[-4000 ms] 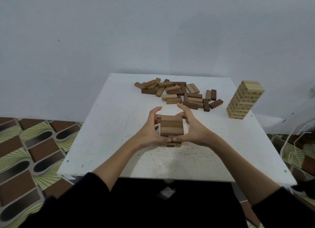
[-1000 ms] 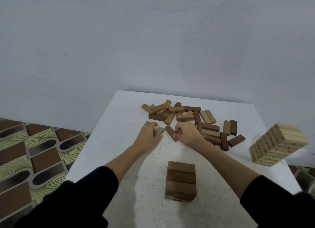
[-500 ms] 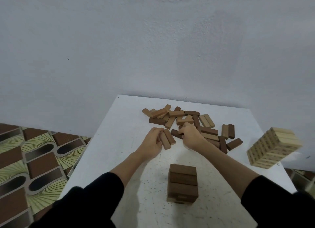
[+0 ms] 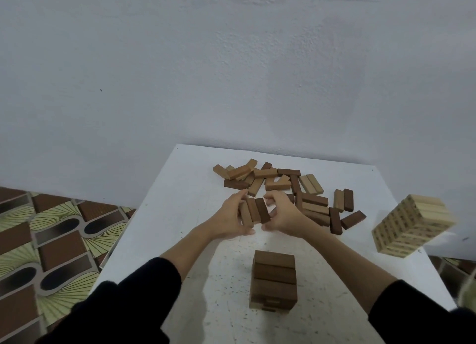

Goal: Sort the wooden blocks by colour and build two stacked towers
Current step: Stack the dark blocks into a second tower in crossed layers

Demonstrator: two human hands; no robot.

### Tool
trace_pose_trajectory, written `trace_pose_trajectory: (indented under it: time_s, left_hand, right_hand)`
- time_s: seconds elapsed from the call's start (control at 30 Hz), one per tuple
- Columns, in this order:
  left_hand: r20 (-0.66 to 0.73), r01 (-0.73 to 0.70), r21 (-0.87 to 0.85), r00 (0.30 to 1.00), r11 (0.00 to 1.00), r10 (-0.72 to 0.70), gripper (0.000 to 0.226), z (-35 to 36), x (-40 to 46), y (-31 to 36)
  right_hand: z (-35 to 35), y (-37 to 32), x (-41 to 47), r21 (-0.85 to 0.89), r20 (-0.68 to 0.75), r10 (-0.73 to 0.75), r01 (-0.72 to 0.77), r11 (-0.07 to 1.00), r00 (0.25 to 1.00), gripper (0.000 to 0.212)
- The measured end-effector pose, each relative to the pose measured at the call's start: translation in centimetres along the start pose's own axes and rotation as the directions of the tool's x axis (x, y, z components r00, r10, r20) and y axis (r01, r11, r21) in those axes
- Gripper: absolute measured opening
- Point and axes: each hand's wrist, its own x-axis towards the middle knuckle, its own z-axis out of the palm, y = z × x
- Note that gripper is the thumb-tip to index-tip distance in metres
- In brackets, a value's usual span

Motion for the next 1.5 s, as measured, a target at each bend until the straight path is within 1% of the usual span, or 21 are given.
trace_pose_trajectory:
  time_s: [0.07, 0.1, 0.17, 0.43, 0.63, 0.83, 1.3, 1.43, 1.5]
  left_hand:
    - [-0.014, 0.006, -0.019, 1.0, 1.0, -0.006, 0.1, 0.2, 0.0, 0.3]
    - [-0.017, 0.007, -0.023, 1.0, 1.0, -0.007, 0.099, 0.4, 0.0, 0.4]
    - [-0.025, 0.005, -0.041, 1.0, 0.999, -0.006, 0.097, 0.5, 0.0, 0.4]
    - [-0.085, -0.02, -0.064, 0.996, 0.998, 0.014, 0.095, 1.0, -0.2, 0.1]
    - [-0.027, 0.015, -0.106, 0.999, 0.994, -0.018, 0.103, 0.6, -0.2, -0.2]
    - [-0.015, 0.034, -0.081, 0.999, 0.996, -0.036, 0.104, 0.5, -0.2, -0.2]
    - [-0.041, 0.054, -0.061, 0.998, 0.997, -0.057, 0.098, 0.8, -0.1, 0.0]
    - [-0.039, 0.05, -0.076, 0.998, 0.996, -0.053, 0.098, 0.5, -0.6, 0.8]
    - [-0.07, 0.02, -0.092, 0.997, 0.996, -0.026, 0.097, -0.1, -0.9, 1.6]
  right_hand:
    - [0.6, 0.4, 0.1, -0.019, 0.006, 0.001, -0.001, 1.0, 1.0, 0.093]
    - [0.8, 0.6, 0.1, -0.03, 0.011, -0.003, 0.004, 1.0, 1.0, 0.098]
    - [1.2, 1.1, 0.1, -0.007, 0.019, -0.017, 0.017, 1.0, 1.0, 0.103]
    - [2.0, 2.0, 0.1, 0.126, -0.039, -0.07, 0.075, 0.989, 0.997, 0.098]
    - [2.2, 2.4, 0.0, 0.195, -0.044, -0.079, 0.086, 0.977, 0.996, 0.102]
    - [2.2, 2.4, 0.0, 0.244, -0.021, -0.083, 0.085, 0.966, 0.996, 0.101]
    - [2.2, 2.4, 0.1, 0.223, -0.031, -0.054, 0.06, 0.973, 0.998, 0.096]
    - [1.5, 1.4, -0.8, 0.266, -0.019, -0.094, 0.096, 0.959, 0.995, 0.095]
    - [0.8, 0.6, -1.4, 0.283, -0.046, -0.12, 0.128, 0.95, 0.992, 0.098]
